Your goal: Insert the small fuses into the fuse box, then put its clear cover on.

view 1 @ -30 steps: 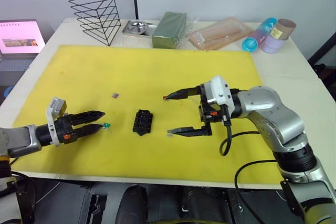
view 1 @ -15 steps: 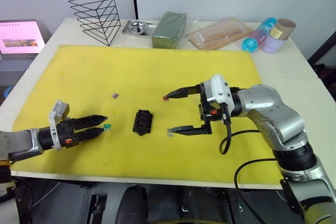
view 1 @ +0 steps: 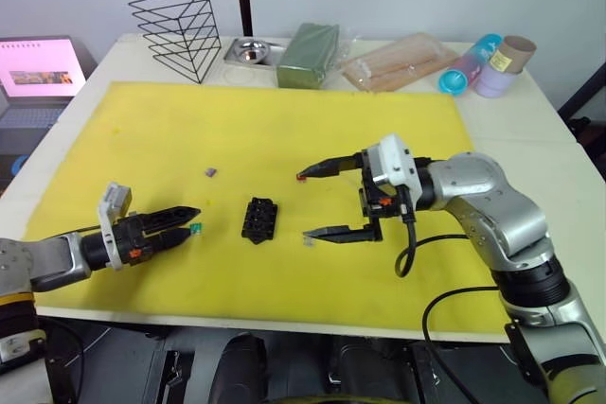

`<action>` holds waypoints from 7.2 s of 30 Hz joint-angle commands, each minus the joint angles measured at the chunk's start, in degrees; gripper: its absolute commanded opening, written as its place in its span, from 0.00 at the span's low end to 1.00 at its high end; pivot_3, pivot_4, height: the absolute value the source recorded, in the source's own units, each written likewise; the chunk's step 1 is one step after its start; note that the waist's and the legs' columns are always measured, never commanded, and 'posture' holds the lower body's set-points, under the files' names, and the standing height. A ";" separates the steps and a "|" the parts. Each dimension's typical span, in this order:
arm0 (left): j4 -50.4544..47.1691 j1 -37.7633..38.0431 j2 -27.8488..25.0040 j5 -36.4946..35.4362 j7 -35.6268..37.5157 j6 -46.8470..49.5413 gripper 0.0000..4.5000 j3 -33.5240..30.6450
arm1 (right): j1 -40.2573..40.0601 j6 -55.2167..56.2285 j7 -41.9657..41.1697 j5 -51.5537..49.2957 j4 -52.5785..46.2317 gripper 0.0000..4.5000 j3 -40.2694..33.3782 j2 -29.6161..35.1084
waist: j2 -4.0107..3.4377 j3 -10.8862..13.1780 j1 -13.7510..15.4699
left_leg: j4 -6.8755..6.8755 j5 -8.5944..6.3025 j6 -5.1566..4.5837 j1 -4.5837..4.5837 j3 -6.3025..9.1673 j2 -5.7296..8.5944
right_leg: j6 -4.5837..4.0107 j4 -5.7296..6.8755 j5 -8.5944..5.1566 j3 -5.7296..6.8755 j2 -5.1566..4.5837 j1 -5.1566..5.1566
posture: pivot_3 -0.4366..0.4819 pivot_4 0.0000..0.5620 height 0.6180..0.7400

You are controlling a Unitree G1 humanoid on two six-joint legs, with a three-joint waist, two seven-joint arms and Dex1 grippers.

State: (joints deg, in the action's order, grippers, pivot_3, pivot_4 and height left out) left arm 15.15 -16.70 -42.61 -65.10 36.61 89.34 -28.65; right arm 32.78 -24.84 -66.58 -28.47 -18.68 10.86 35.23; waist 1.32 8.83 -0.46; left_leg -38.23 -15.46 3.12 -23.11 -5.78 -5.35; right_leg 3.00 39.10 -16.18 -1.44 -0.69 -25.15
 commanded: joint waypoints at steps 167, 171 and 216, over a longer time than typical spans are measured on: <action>-48.06 16.08 -2.43 0.11 9.51 -41.06 0.01 6.05 | 13.50 -25.46 0.27 -14.40 4.83 1.00 -4.37 -2.24 | 0.60 0.46 -0.70 | 1.03 0.00 0.00 0.70 0.51 0.65 | -0.42 -0.47 -0.61 0.18 -0.70 0.57 | 0.48 0.27 1.00; -48.34 15.05 0.85 6.12 11.88 -48.76 0.01 9.73 | 13.83 -25.45 1.06 -14.07 4.63 1.00 -4.01 -2.31 | 0.57 0.48 -0.48 | 1.10 0.00 -0.01 0.65 0.54 0.51 | -0.41 -0.62 -0.61 0.16 -0.44 0.57 | 0.48 0.27 1.00; -16.44 12.63 -10.34 -33.56 -20.61 -13.82 0.00 12.66 | 10.52 -11.40 -4.95 -3.74 0.89 0.63 4.56 -0.44 | 0.58 0.50 -0.55 | 1.07 0.00 -0.01 0.61 0.82 0.40 | -0.18 -0.66 -0.47 0.24 -0.32 0.58 | 0.48 0.27 1.00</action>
State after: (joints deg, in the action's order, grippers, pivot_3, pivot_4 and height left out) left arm -1.04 -3.32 -53.28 -98.04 17.17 74.89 -16.84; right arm 43.21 -36.69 -71.76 -32.06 -16.08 16.48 34.83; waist 1.91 9.32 -1.01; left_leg -37.16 -15.45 3.11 -22.50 -4.99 -4.94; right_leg 2.83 38.44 -16.65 -1.21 -1.03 -24.57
